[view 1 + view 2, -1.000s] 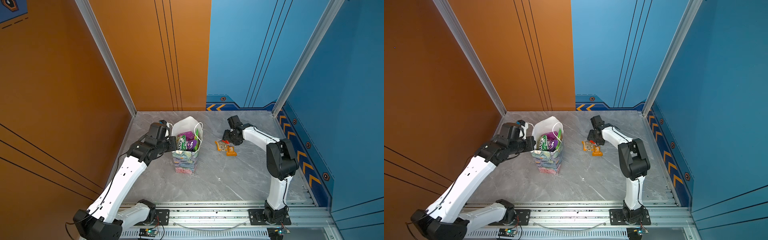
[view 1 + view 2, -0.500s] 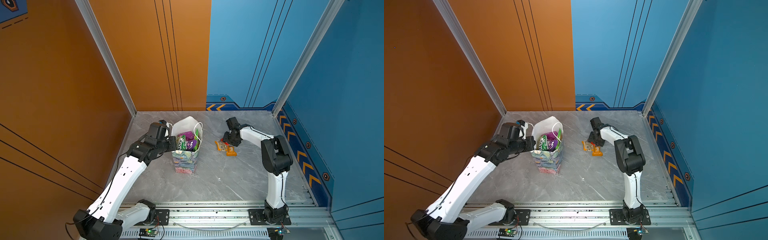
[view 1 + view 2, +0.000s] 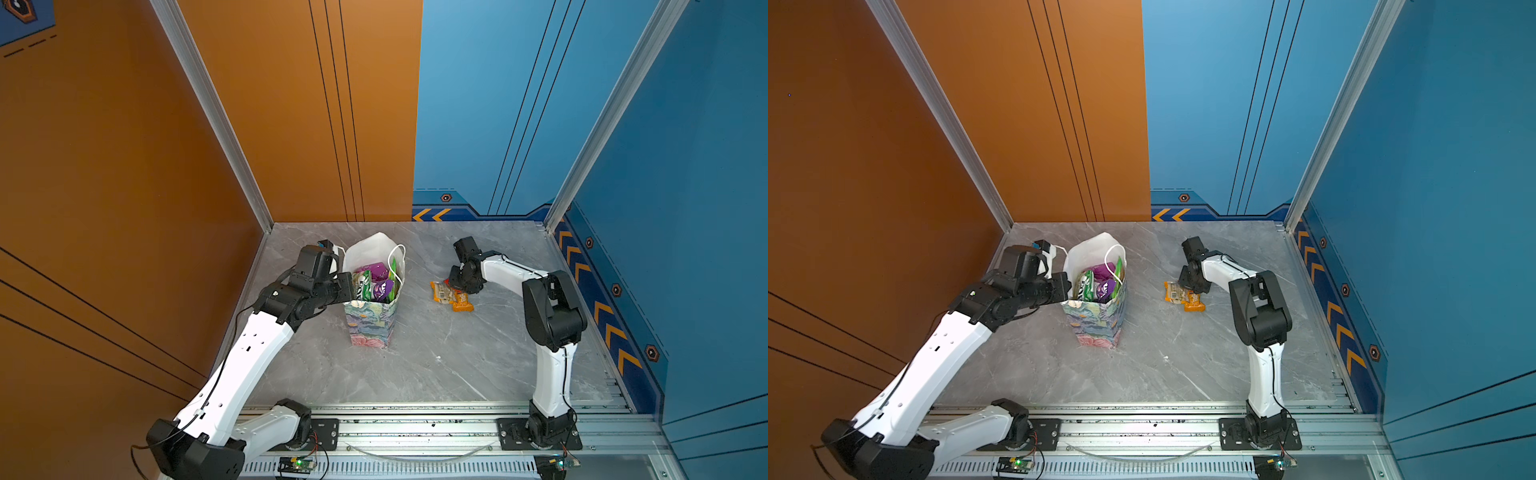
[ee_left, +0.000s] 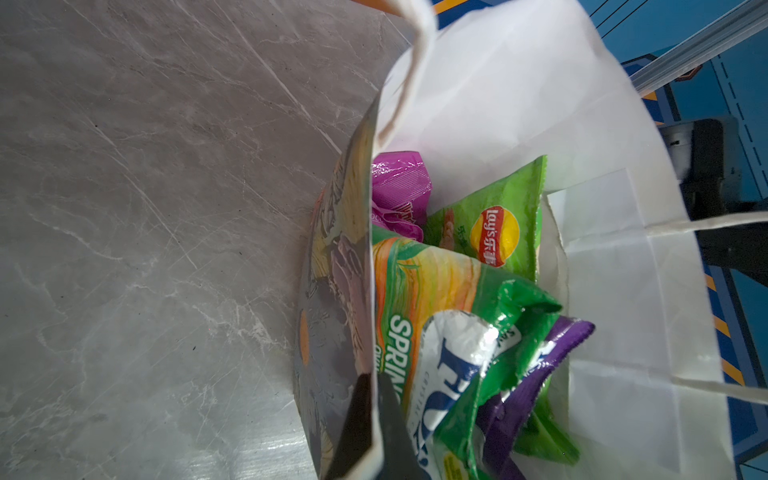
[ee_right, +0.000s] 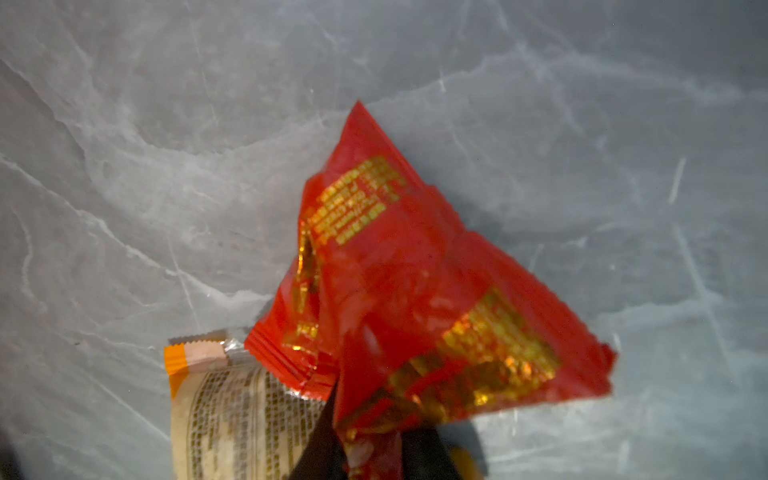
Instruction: Place the snacks into the paper bag
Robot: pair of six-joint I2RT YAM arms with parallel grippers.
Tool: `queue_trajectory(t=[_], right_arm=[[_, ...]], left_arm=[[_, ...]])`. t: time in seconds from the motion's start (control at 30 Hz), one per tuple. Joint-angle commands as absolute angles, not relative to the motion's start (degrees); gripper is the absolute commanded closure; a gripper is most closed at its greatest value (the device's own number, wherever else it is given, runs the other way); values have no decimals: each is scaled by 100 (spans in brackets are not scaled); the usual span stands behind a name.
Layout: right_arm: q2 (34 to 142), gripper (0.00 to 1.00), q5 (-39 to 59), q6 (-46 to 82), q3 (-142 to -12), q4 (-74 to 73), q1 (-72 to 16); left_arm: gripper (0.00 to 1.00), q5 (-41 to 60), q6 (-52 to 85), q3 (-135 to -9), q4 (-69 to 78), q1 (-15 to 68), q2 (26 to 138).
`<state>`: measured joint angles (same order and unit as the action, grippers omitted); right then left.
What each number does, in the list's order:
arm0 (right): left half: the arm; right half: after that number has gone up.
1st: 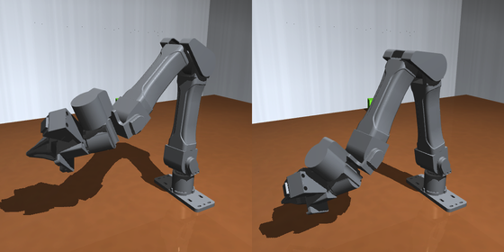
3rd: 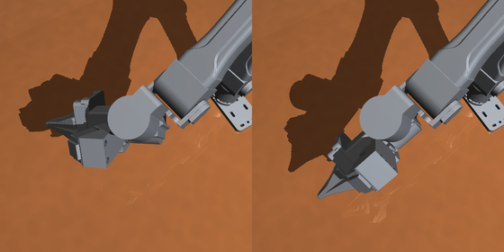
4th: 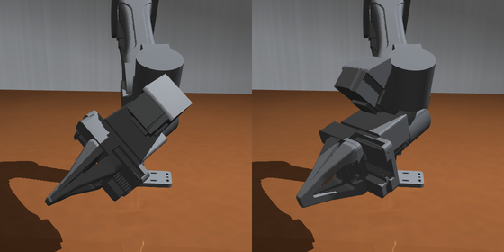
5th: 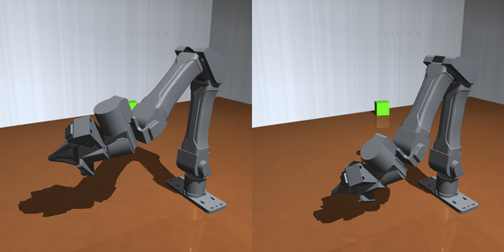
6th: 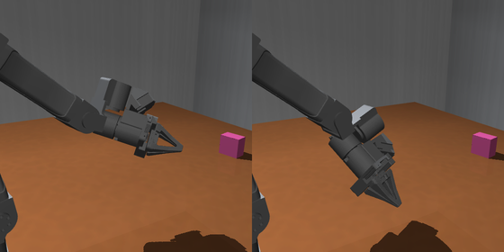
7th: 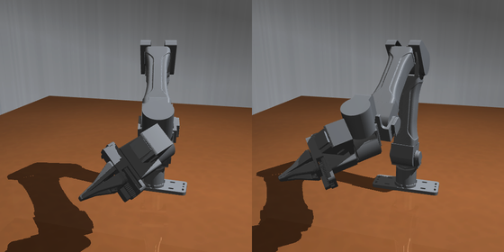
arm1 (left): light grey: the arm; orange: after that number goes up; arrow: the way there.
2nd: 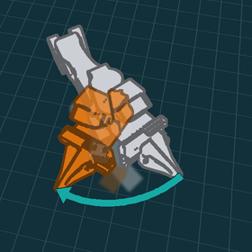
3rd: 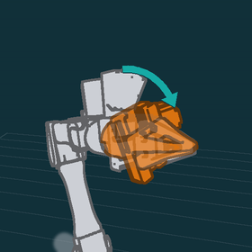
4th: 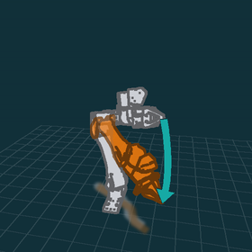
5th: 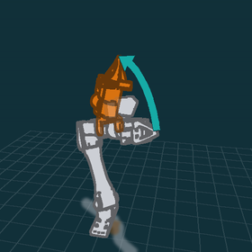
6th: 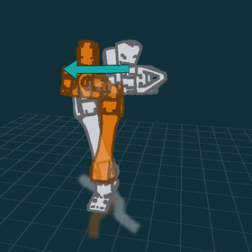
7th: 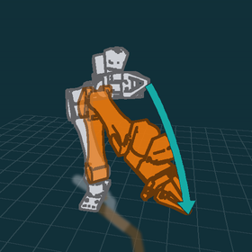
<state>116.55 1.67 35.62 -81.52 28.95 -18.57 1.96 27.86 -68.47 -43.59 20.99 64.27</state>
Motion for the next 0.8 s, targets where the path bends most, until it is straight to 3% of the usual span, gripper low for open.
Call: queue_trajectory(t=[0.0, 0.17, 0.77], right_arm=[[11247, 89, 73, 3464, -7804, 2960, -1826], [10596, 98, 110, 3377, -7285, 2796, -1836], [8202, 97, -20, 3357, -6040, 3200, -2542]], left_arm=[[98, 237, 2715, -6888, -3981, 2021, 6253], [99, 287, 2716, -6893, -3981, 2021, 6284], [99, 246, 2707, -6888, -3980, 2014, 6275]])
